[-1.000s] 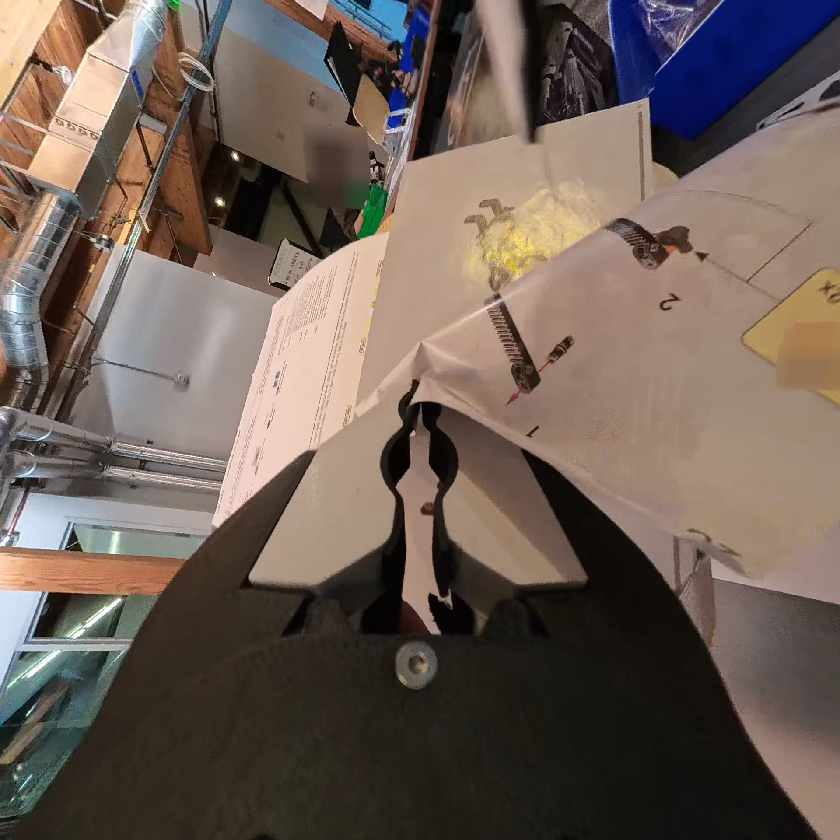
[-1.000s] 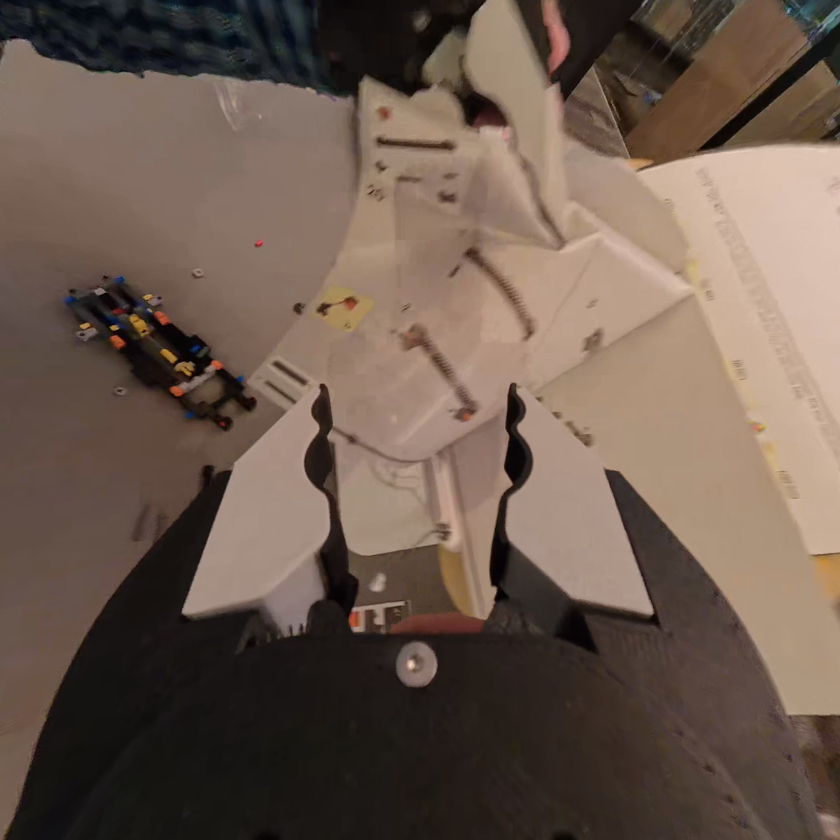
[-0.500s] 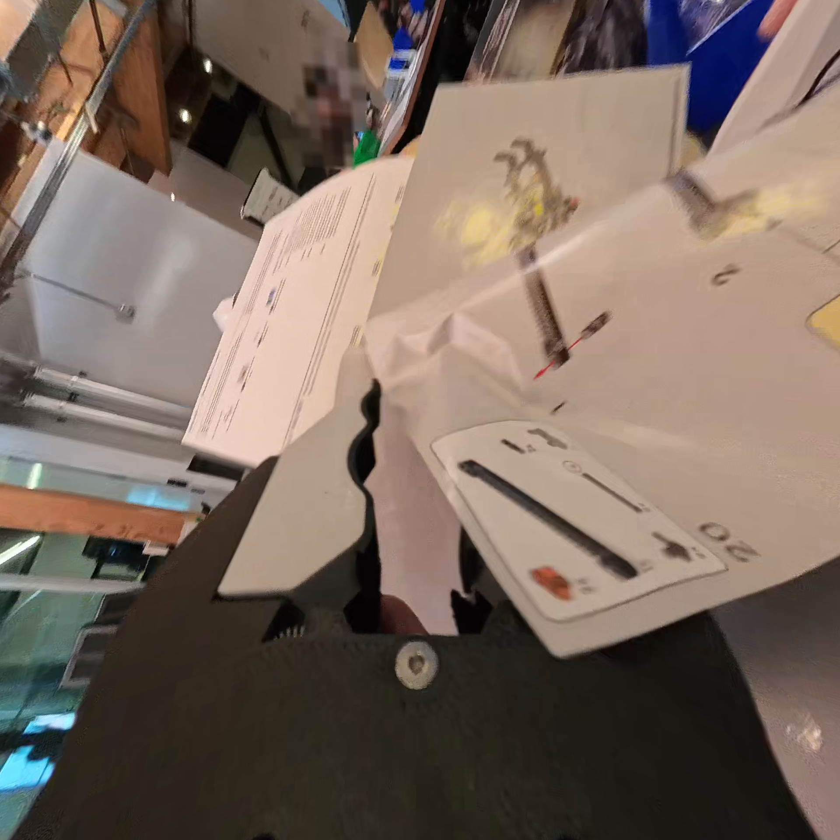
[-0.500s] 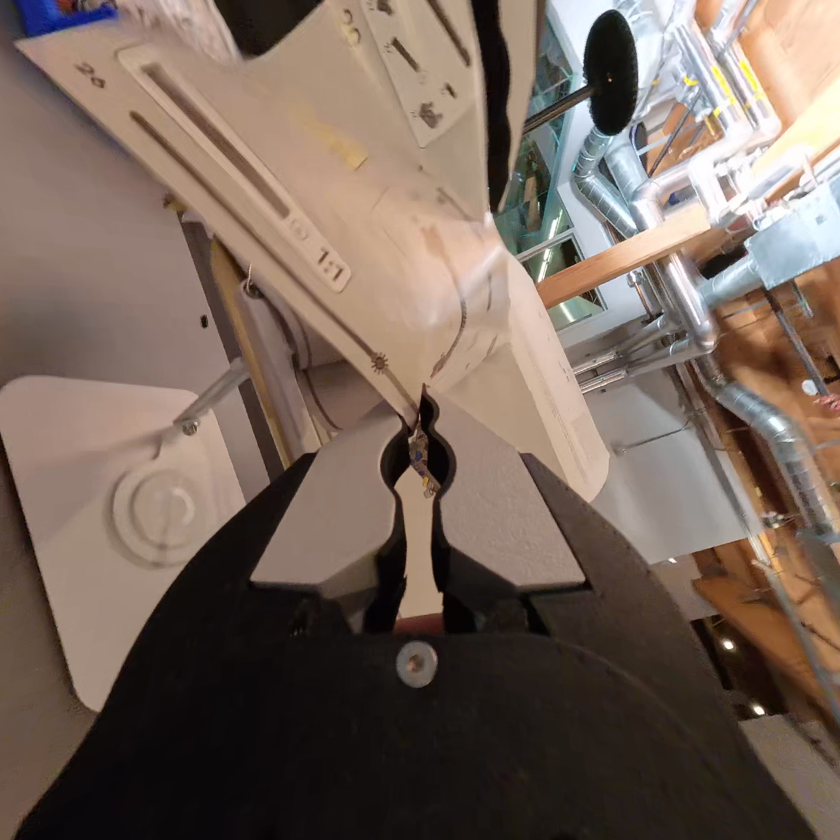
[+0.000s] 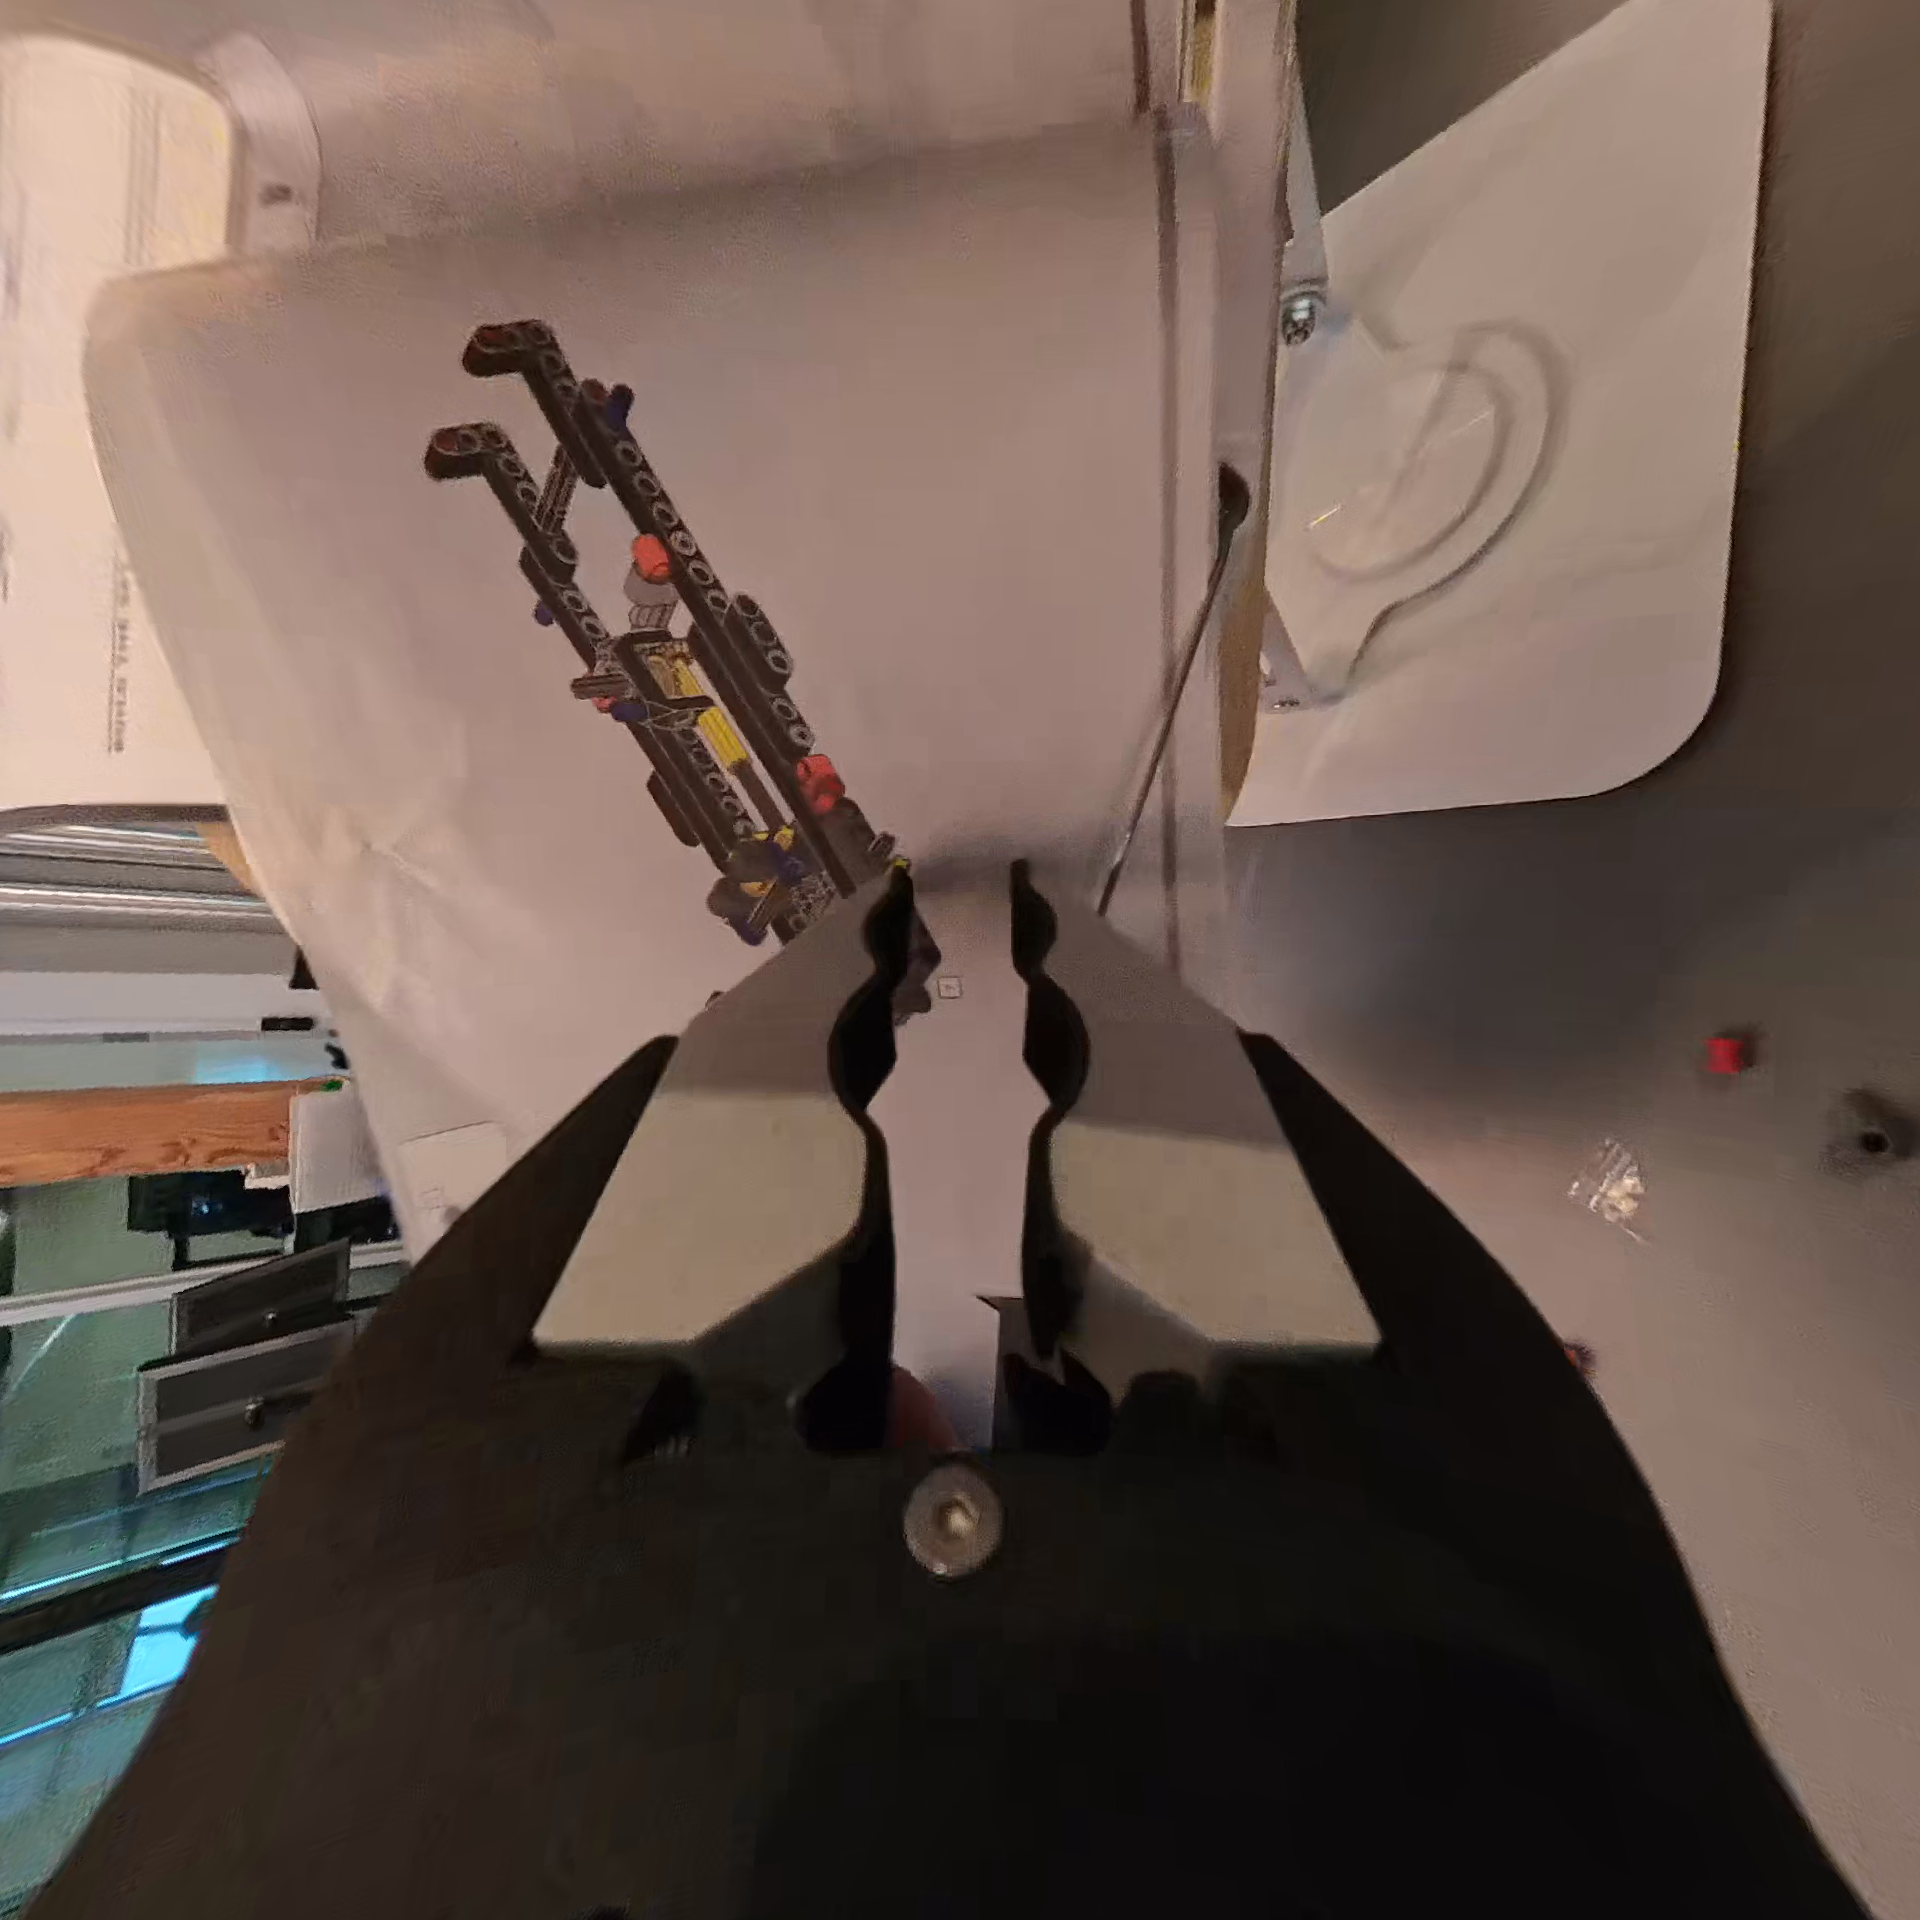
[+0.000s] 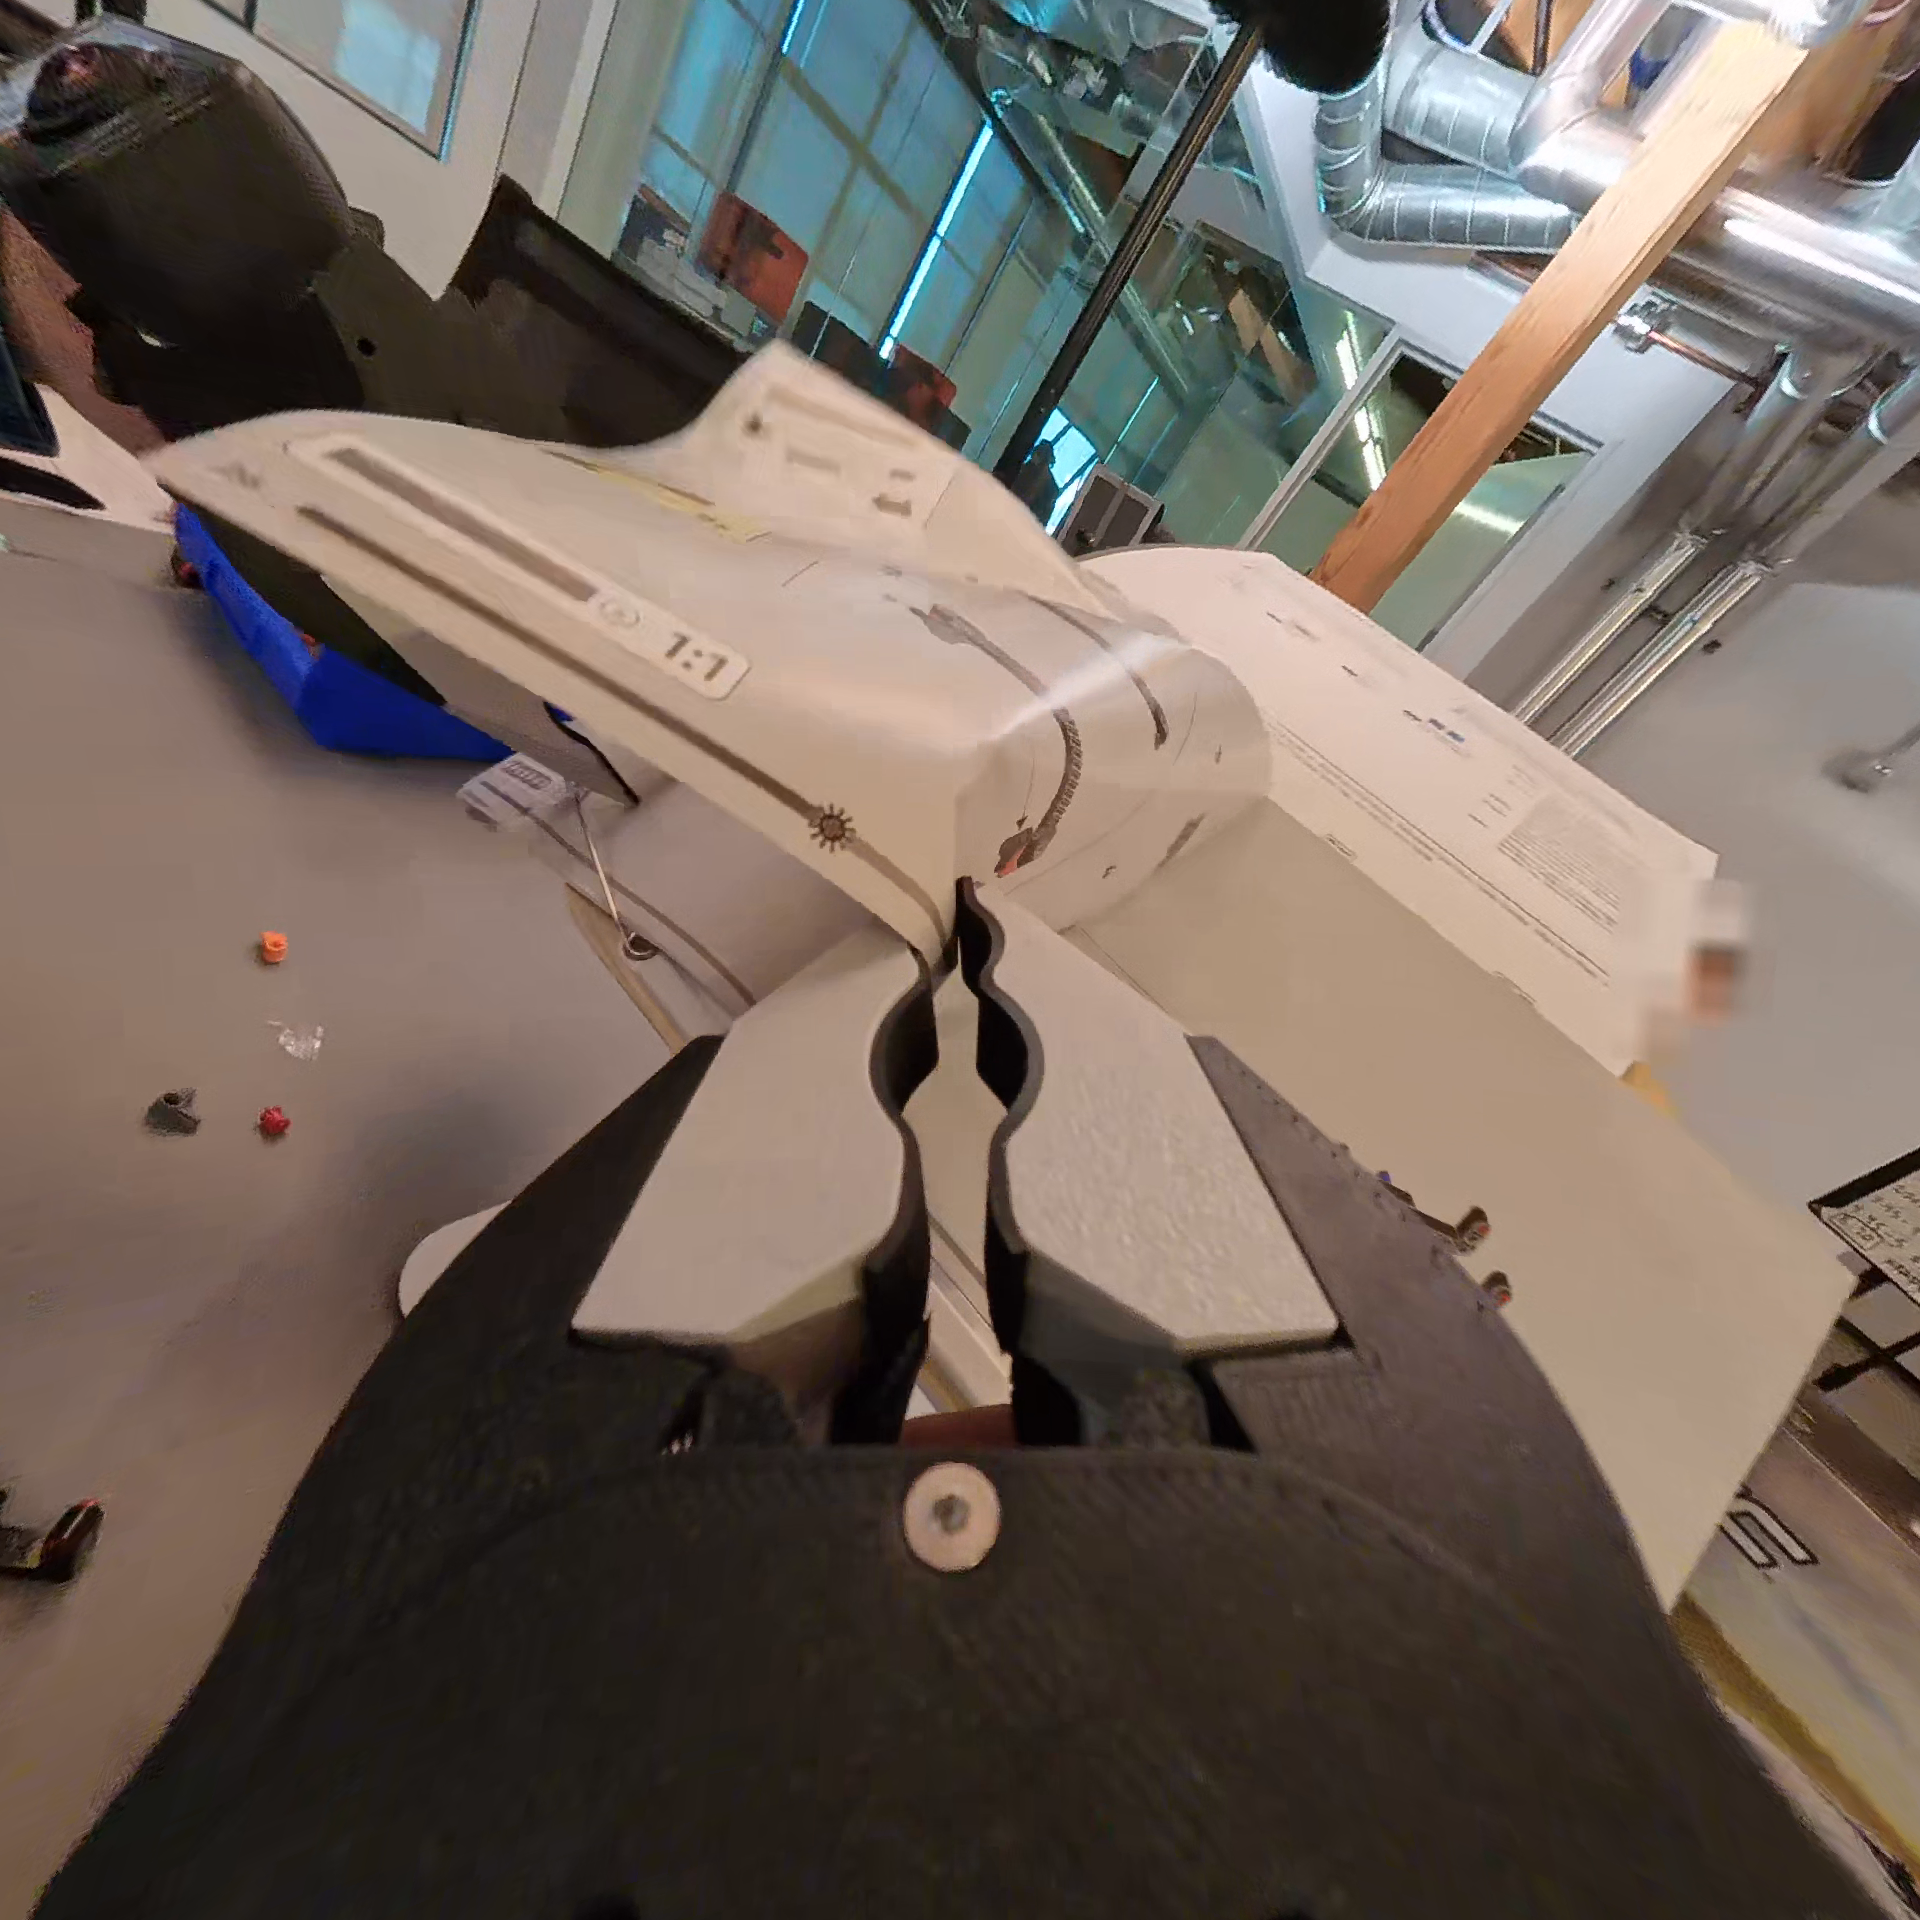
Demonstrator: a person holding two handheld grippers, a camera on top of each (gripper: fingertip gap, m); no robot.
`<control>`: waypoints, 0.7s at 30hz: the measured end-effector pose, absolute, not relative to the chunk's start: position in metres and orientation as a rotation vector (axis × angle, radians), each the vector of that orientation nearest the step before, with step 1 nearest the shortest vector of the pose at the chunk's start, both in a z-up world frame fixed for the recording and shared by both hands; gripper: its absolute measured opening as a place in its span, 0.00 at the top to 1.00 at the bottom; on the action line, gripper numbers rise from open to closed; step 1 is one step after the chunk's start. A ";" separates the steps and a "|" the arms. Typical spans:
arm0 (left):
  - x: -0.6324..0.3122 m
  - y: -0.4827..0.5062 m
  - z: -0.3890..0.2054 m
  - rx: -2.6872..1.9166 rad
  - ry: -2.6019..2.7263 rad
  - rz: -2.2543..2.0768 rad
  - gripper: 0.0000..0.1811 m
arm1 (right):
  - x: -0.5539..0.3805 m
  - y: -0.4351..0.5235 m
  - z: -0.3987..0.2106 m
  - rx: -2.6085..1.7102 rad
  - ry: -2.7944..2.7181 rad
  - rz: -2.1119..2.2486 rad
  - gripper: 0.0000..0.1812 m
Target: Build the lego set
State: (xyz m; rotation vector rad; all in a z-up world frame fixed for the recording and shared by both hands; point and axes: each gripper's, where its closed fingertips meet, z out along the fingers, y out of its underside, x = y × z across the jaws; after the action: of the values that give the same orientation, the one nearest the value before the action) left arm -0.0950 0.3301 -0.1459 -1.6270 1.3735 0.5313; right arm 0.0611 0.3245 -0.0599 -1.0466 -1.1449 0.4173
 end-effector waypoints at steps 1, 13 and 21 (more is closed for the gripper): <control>-0.095 0.329 -0.147 -1.638 1.366 0.512 0.93 | 0.056 0.323 -0.061 -1.052 -1.155 0.420 1.00; -0.096 0.300 -0.179 -1.735 1.379 0.378 0.78 | -0.015 0.319 -0.076 -1.061 -1.330 0.382 1.00; -0.095 0.301 -0.185 -1.608 1.240 0.567 0.98 | -0.046 0.315 -0.073 -1.072 -1.290 0.387 1.00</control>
State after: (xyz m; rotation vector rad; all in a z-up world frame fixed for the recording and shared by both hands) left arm -0.0947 0.3008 -0.1852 -1.6084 1.2398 0.5665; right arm -0.0460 0.3155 -0.0728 -1.0725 -1.2899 0.3866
